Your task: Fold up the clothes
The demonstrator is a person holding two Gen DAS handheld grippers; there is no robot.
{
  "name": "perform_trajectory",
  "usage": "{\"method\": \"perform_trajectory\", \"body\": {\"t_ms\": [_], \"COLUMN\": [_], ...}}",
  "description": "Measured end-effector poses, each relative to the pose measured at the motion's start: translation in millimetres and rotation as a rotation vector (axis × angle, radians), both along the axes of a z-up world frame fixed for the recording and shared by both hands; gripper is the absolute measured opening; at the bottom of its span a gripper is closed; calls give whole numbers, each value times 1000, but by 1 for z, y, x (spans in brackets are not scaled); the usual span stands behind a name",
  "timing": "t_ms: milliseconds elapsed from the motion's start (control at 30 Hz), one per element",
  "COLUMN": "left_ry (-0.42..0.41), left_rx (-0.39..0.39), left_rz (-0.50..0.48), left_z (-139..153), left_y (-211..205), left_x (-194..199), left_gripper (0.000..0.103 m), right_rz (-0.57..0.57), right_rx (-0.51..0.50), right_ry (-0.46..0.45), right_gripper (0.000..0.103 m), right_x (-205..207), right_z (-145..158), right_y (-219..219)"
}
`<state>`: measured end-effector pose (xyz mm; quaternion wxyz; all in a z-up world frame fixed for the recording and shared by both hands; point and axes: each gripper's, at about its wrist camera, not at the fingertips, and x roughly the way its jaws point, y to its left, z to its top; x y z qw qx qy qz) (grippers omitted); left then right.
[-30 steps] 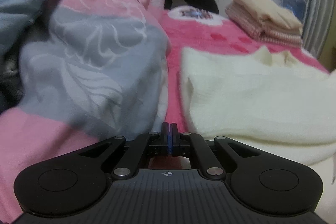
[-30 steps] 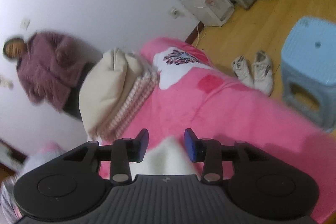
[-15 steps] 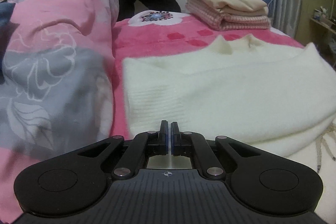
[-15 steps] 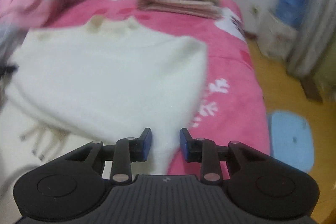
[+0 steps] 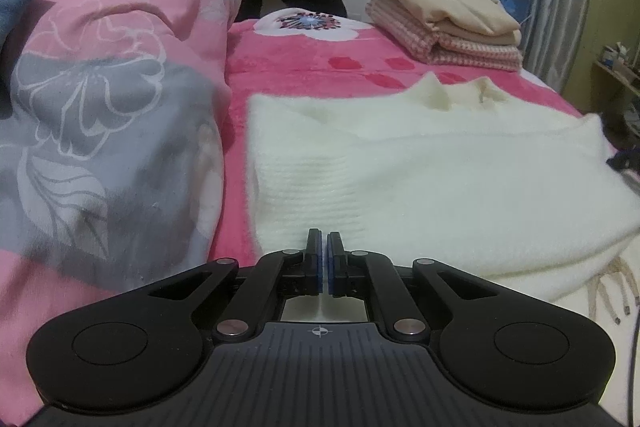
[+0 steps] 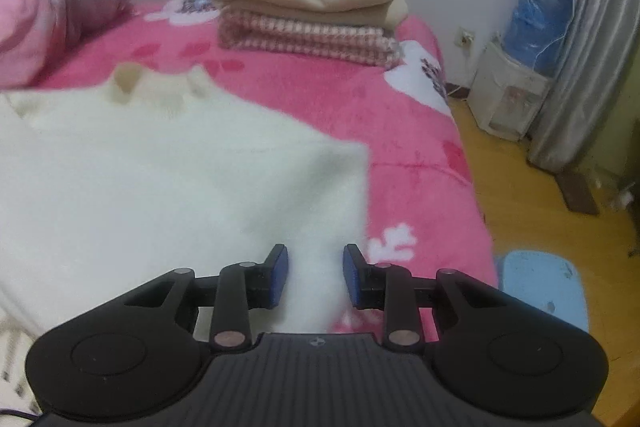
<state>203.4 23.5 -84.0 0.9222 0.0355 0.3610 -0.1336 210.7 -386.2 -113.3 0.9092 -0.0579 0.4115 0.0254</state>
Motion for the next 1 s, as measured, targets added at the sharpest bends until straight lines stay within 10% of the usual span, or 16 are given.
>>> {"method": "perform_trajectory", "body": {"t_ms": [233, 433, 700, 1000], "left_ry": [-28, -36, -47, -44], "left_rx": [-10, -27, -81, -125], "left_rz": [12, 15, 47, 33], "left_z": [-4, -5, -9, -11], "left_y": [0, 3, 7, 14], "left_x": [-3, -4, -6, -6], "left_gripper": [4, 4, 4, 4], "right_rz": [9, -229, -148, -213], "right_rx": [113, 223, 369, 364], "right_ry": [-85, -4, -56, 150], "right_gripper": [30, 32, 32, 31], "right_x": [16, 46, 96, 189], "right_z": [21, 1, 43, -11], "right_y": [6, 1, 63, 106]}}
